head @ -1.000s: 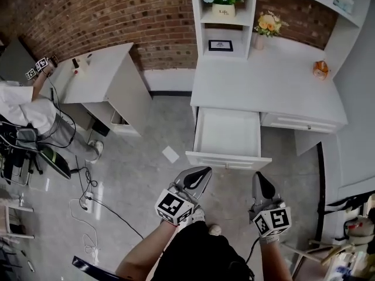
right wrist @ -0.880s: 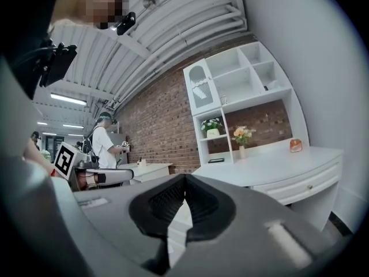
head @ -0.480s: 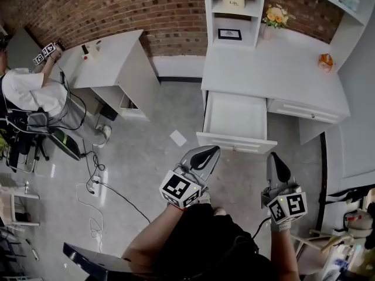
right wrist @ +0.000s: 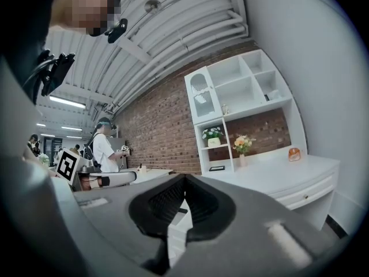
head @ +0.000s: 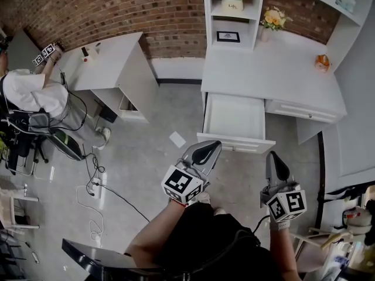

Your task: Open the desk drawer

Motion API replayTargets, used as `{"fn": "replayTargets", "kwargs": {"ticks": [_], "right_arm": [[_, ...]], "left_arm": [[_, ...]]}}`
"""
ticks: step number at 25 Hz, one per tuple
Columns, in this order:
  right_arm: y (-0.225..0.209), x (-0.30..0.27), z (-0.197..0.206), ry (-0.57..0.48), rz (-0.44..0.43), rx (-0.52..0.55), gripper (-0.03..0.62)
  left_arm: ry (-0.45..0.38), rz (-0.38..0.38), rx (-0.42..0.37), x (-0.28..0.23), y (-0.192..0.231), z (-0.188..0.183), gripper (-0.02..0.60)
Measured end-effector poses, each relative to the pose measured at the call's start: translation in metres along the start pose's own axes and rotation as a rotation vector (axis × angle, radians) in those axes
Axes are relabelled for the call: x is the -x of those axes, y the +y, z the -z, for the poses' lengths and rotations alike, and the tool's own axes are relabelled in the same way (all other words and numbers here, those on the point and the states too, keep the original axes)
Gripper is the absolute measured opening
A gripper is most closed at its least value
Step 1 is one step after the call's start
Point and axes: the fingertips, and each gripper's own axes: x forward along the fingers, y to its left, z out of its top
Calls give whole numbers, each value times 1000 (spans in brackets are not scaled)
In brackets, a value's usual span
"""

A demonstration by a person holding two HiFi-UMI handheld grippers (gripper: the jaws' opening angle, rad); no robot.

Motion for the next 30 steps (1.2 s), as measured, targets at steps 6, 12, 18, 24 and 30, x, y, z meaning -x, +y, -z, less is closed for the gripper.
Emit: {"fn": "replayTargets", "kwargs": {"ticks": [6,12,18,24,30], "right_arm": [[4,2,5,16,5,-20,0],[2,1,12,29,-5,-11,0],[-2,3,14,41,1,-3,0],[-10,0,12,23,4,0,0],[-14,-2,18,45,0,-5,0]], "left_arm": [[18,1,5,5,-5,9,-2],[23,-30,24,7,1,10,-2],[15,-42,26,4,-1,8,-2],[4,-62,42,4,7,4,-2],[21,-70,59,0,10,14,-2]]}}
